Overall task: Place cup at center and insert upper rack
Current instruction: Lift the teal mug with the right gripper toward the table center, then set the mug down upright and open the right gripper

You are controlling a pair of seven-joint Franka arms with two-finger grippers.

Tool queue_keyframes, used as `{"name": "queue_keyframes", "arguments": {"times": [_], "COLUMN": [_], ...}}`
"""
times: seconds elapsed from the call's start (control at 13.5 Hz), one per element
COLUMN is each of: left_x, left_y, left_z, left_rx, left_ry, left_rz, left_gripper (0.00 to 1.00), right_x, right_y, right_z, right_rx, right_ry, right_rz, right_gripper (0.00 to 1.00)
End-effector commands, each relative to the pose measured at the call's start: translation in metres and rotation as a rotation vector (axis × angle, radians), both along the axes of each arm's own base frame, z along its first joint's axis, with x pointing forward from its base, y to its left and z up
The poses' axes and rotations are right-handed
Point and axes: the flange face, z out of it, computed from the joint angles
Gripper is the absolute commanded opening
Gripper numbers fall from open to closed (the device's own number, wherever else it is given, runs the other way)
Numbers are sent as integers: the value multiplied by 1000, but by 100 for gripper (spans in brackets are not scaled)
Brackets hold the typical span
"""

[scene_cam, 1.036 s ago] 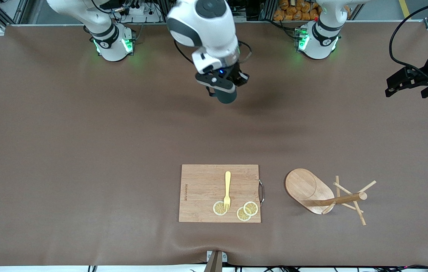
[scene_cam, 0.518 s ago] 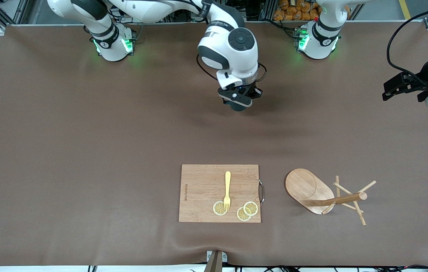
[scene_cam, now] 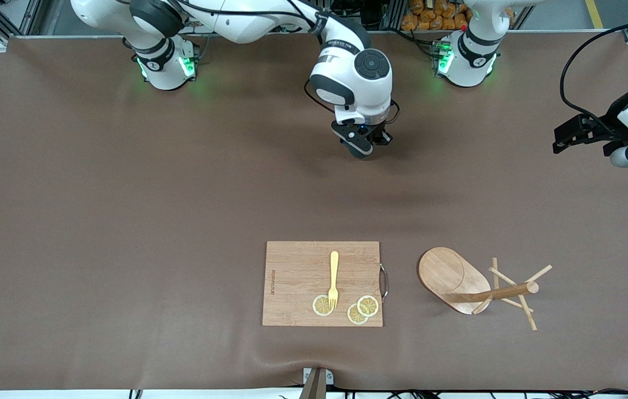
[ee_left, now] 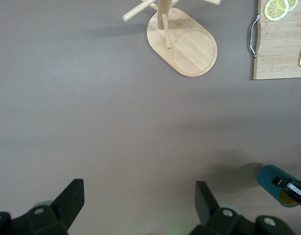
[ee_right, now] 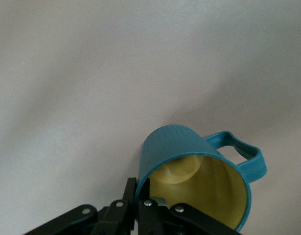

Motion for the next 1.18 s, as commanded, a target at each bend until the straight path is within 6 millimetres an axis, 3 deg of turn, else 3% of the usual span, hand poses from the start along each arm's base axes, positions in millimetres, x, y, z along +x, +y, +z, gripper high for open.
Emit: {"name": "queue_keyframes", "arguments": {"times": [0.0,0.3,0.44,0.67,0.74,0.81,0.89,0.96,1.04,1.11], "left_x": [3,4,4,5,6,6,6,6,6,6], "left_y": [-6,-11,-12,-14,-17,-17,-18,-18,-19,-19], "left_z": [-1,-1,-1,-1,0,-2,-2,-2,-2,-1], "left_rx": [-16,-17,-17,-20,-20,-21,-21,-21,-21,-23], "left_ry": [-7,-10,-10,-16,-25,-24,-27,-27,-27,-28], "left_rz": [-13,-22,-24,-27,-33,-33,-34,-34,-36,-36], "left_gripper": [100,100,100,100,100,100,100,100,100,100], "right_x": [-2,-4,-23,-29,-28,-29,-31,-30,-31,-31], "right_y": [8,12,22,27,27,28,28,27,27,27], "right_z": [-5,-17,-24,-28,-28,-30,-31,-32,-32,-32], "right_rx": [-3,7,7,16,16,15,11,8,4,3], "right_ry": [29,71,79,83,78,73,69,58,42,30], "right_rz": [-162,-334,-355,-382,-379,-372,-366,-361,-352,-344], "right_gripper": [0,0,0,0,9,32,73,91,100,100]}}
